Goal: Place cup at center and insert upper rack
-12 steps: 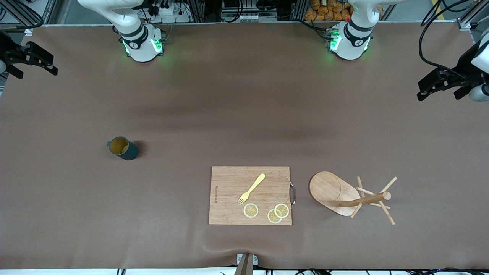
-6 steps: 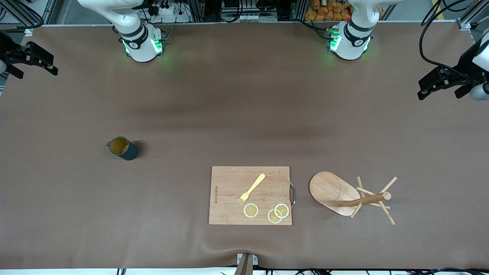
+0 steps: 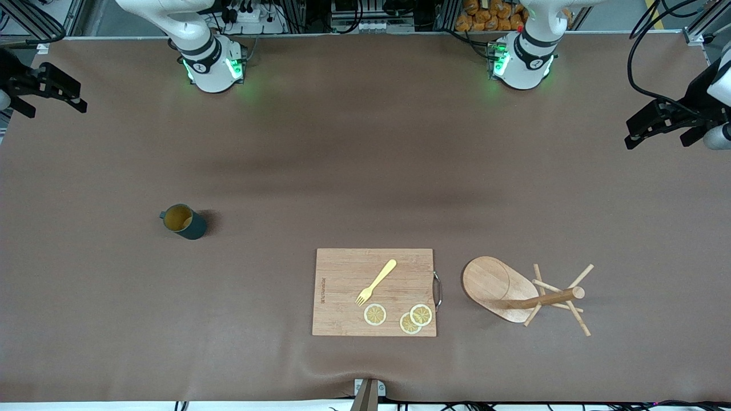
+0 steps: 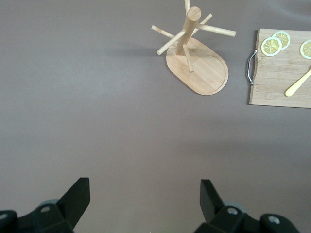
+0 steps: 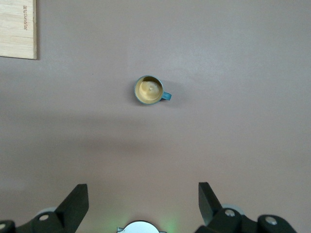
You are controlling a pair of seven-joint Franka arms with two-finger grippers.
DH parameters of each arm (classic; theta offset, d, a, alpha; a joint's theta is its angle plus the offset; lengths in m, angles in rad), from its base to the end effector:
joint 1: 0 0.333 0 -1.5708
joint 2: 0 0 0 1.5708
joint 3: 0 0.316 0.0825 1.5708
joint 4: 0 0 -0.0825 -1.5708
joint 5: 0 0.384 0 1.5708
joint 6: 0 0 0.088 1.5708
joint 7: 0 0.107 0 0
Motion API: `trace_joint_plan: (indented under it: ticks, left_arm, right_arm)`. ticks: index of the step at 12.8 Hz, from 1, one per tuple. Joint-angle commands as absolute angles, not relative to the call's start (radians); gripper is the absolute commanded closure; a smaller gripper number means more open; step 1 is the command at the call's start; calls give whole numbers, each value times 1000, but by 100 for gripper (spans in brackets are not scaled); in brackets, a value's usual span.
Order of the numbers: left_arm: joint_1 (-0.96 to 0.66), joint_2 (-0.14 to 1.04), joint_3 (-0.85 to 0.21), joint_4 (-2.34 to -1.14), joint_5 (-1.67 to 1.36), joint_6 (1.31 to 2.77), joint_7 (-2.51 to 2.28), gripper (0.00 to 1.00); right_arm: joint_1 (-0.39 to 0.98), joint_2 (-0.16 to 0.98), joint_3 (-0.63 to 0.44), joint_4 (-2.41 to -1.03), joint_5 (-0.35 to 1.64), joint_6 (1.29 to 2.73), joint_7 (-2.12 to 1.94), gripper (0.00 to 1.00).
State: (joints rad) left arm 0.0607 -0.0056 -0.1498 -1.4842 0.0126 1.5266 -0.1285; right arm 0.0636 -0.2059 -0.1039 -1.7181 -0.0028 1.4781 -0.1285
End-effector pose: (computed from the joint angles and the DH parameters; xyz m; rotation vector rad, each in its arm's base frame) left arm 0.5465 -0.0477 0.6643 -3.1319 -0.0630 -0.0769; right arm 0.4787 -0.0254 0.6535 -3.1167 -0.1412 0.0523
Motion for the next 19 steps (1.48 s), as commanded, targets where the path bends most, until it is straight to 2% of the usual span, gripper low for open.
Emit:
trace_joint_plan:
  ticks: [1,19]
  left_arm:
    - [61,-3,-153,-1477,5,1509,-146,0]
    - [61,5,-155,-1473,11,1519,-143,0]
  right_arm:
    - [66,-232,-101,-1741,-6,1486,-114,0]
    - [83,-218,-101,-1740,-8,1502,-114,0]
